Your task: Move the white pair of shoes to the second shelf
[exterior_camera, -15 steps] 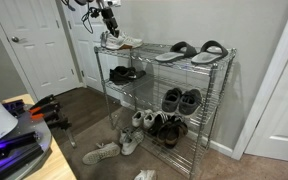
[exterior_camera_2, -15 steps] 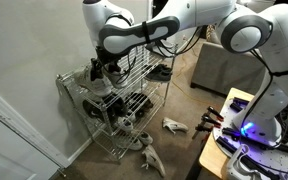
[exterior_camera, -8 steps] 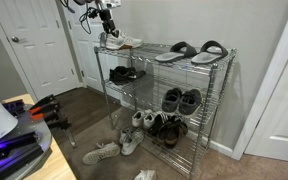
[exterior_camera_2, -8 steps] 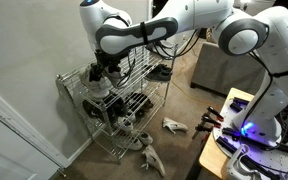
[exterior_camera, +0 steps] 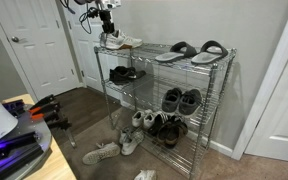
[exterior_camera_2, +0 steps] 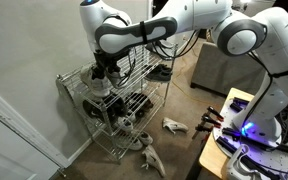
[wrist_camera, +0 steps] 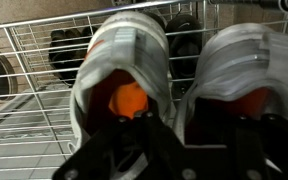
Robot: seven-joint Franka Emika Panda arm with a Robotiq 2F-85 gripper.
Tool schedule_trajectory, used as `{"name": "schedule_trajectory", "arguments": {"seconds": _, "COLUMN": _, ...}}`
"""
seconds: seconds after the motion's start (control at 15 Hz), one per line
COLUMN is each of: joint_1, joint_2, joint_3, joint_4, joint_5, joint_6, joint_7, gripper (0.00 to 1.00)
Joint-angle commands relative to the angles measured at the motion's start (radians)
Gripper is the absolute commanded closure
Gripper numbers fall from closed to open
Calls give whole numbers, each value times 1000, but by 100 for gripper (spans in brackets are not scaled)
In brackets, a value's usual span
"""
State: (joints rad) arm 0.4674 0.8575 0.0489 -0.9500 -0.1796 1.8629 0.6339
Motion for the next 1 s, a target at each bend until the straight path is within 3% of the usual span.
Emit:
{"name": "schedule_trajectory", "arguments": {"seconds": 0.0, "joint_1": -18, "joint_2": 12, "joint_3": 30, "joint_4": 11, "joint_5": 33, "joint_6": -26, "joint_7": -53, "gripper": 87}}
{"name": "schedule_trajectory", "arguments": {"seconds": 0.13, "joint_1": -21, "joint_2": 12, "joint_3": 34, "joint_4": 12, "joint_5": 35, "joint_6": -27, "joint_7": -62, "gripper": 97}}
{"name": "schedule_trajectory", "arguments": {"seconds": 0.33, "joint_1": -24, "joint_2": 12, "joint_3": 35, "joint_4": 14, "joint_5": 35, "joint_6": -31, "joint_7": -69, "gripper": 100}}
{"name": "schedule_trajectory", "arguments": {"seconds": 0.93, "joint_1": -12, "joint_2": -25, "joint_3": 21, "joint_4": 13, "joint_5": 14, "joint_6": -33, "joint_7": -56, "gripper": 97}}
